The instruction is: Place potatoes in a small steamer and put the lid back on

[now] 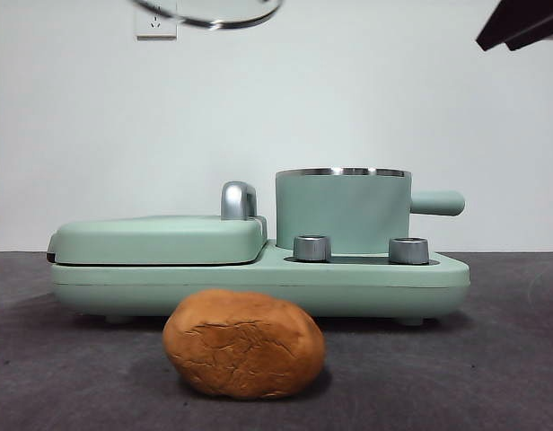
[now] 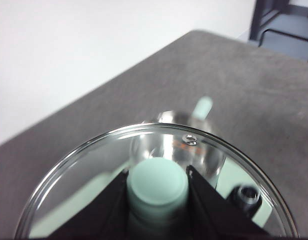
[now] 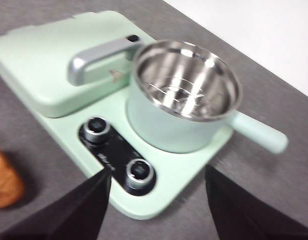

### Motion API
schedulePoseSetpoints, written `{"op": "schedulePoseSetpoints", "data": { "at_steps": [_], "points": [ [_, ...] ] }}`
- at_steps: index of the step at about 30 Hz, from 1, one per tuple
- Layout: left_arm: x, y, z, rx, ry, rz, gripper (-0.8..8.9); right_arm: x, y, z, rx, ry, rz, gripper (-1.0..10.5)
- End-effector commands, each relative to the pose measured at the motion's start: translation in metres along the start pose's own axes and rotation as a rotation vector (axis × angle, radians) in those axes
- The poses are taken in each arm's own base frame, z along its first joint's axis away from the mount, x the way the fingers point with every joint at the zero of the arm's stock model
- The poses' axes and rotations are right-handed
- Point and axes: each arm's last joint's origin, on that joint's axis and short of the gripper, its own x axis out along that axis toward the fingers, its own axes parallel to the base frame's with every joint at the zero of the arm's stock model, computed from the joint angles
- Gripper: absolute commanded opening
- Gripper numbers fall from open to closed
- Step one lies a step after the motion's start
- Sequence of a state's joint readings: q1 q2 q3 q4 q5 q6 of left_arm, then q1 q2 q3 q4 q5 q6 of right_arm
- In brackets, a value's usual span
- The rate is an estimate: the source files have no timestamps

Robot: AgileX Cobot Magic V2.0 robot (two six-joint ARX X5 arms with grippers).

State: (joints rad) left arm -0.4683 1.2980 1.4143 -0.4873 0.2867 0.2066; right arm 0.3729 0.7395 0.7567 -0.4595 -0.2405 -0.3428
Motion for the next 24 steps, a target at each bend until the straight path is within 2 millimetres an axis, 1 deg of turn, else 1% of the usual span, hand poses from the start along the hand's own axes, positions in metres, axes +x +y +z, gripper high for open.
{"op": "schedulePoseSetpoints", "data": {
  "at_steps": [1,6,9,11,15,18,21,24],
  "points": [
    [-0.024,-0.008,-0.013,-0.047,-0.045,0.034,0.15,0.000,0.005,0.006,-0.009,-0.032,0.052,3.0],
    [-0.060,-0.023,-0.058,-0.144,-0.047,0.093,0.15,0.003,0.021,0.009,-0.045,-0.046,0.192,3.0],
    [-0.080,-0.030,-0.079,-0.199,-0.060,0.131,0.15,0.010,0.033,0.010,-0.069,-0.016,0.271,3.3],
    [-0.091,-0.034,-0.089,-0.220,-0.067,0.150,0.15,0.018,0.040,0.010,-0.086,0.018,0.323,3.3],
    [-0.108,-0.040,-0.101,-0.236,-0.055,0.206,0.14,0.042,0.059,0.007,-0.129,0.108,0.421,3.3],
    [-0.116,-0.042,-0.104,-0.242,-0.039,0.231,0.14,0.061,0.074,0.001,-0.164,0.186,0.477,3.3],
    [-0.120,-0.043,-0.105,-0.243,-0.042,0.234,0.14,0.079,0.086,-0.004,-0.182,0.235,0.523,3.3],
    [-0.121,-0.044,-0.105,-0.242,-0.045,0.235,0.14,0.094,0.096,-0.007,-0.198,0.247,0.552,3.3]
  ]
}}
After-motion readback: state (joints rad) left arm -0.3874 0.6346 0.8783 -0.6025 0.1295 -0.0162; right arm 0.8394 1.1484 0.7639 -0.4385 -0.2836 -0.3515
